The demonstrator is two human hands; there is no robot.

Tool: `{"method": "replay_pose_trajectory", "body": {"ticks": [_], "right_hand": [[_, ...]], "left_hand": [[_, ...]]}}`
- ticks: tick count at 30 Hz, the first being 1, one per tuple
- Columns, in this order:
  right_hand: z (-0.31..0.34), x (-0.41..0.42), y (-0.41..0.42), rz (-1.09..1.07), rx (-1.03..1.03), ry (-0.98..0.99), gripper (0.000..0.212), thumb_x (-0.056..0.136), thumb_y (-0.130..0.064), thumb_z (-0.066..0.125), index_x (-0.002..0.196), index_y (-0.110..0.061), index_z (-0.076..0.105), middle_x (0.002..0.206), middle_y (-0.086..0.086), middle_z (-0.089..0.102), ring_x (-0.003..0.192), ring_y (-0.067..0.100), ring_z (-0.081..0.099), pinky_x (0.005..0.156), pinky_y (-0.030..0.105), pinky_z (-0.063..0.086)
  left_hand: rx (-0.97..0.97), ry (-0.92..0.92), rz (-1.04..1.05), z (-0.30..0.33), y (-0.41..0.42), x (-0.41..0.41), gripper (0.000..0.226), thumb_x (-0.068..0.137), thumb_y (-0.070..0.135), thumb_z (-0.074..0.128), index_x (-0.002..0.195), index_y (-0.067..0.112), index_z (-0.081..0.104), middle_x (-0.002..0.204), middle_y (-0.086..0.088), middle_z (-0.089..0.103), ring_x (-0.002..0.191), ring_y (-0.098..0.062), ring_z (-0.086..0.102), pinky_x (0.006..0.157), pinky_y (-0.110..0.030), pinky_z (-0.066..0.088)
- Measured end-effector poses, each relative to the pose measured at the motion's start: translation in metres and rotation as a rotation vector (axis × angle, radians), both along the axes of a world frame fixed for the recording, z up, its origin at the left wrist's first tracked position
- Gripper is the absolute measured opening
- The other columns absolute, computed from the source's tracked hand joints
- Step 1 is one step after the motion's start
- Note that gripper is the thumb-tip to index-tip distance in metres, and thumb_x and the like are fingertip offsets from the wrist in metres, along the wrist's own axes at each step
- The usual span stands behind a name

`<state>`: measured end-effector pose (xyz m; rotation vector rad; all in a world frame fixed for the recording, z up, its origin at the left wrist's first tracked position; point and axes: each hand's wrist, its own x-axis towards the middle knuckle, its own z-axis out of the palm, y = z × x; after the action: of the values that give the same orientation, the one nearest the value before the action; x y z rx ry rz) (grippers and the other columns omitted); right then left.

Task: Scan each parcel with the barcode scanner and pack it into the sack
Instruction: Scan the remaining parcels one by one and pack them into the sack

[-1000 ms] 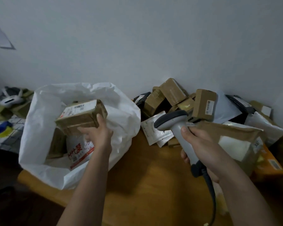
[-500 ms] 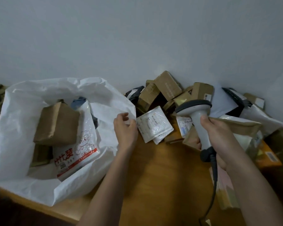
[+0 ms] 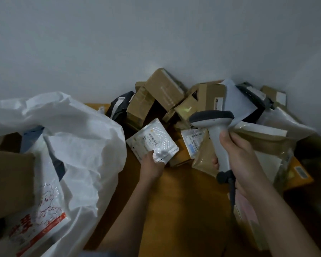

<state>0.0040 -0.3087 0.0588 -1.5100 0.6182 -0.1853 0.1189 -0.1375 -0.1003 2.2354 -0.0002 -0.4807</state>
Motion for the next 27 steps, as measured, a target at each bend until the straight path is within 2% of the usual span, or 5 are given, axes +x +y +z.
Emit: {"method": "replay_pose_trajectory", "body": {"ticks": [4, 10, 15, 21, 27], "right_hand": [[-0.020, 0.018, -0.011, -0.001, 0.040, 0.023, 0.026, 0.100, -0.039, 0.046, 0.095, -0.020, 0.064, 0.060, -0.001, 0.059, 0.051, 0.008, 0.057, 0.045, 0.017, 0.045], [-0.044, 0.033, -0.032, -0.020, -0.013, 0.059, 0.023, 0.101, -0.039, 0.044, 0.094, -0.027, 0.063, 0.058, -0.008, 0.060, 0.049, 0.004, 0.057, 0.044, 0.014, 0.044], [-0.057, 0.042, -0.036, -0.022, 0.013, 0.096, 0.023, 0.101, -0.040, 0.043, 0.093, -0.029, 0.061, 0.059, -0.010, 0.061, 0.050, 0.003, 0.057, 0.045, 0.014, 0.044], [-0.059, 0.049, -0.029, 0.040, 0.046, 0.118, 0.022, 0.101, -0.040, 0.043, 0.093, -0.028, 0.060, 0.054, -0.007, 0.058, 0.050, 0.005, 0.055, 0.045, 0.018, 0.045], [-0.052, 0.042, -0.035, 0.032, 0.020, 0.107, 0.023, 0.100, -0.040, 0.043, 0.094, -0.027, 0.061, 0.057, -0.008, 0.059, 0.049, 0.002, 0.055, 0.044, 0.014, 0.044]], "left_hand": [[0.038, 0.043, -0.020, -0.029, -0.008, 0.028, 0.078, 0.088, 0.025, 0.067, 0.152, 0.015, 0.023, 0.158, -0.009, 0.022, 0.142, -0.030, 0.028, 0.107, -0.043, 0.036], [0.239, 0.074, -0.152, -0.064, -0.023, 0.046, 0.084, 0.093, 0.041, 0.061, 0.155, 0.037, 0.005, 0.163, -0.009, -0.012, 0.147, -0.042, 0.012, 0.115, -0.052, 0.022], [0.426, 0.019, -0.295, -0.075, -0.030, 0.032, 0.087, 0.090, 0.039, 0.061, 0.155, 0.036, 0.003, 0.163, -0.011, 0.000, 0.141, -0.040, 0.030, 0.098, -0.046, 0.044], [0.225, -0.107, -0.143, -0.068, -0.019, 0.035, 0.057, 0.085, 0.024, 0.067, 0.136, 0.022, 0.043, 0.133, -0.008, 0.055, 0.112, -0.025, 0.058, 0.080, -0.033, 0.051], [0.208, 0.059, 0.142, -0.076, -0.011, 0.063, 0.129, 0.064, 0.037, 0.090, 0.154, 0.018, 0.000, 0.156, -0.015, 0.023, 0.145, -0.038, 0.018, 0.114, -0.054, 0.022]]}}
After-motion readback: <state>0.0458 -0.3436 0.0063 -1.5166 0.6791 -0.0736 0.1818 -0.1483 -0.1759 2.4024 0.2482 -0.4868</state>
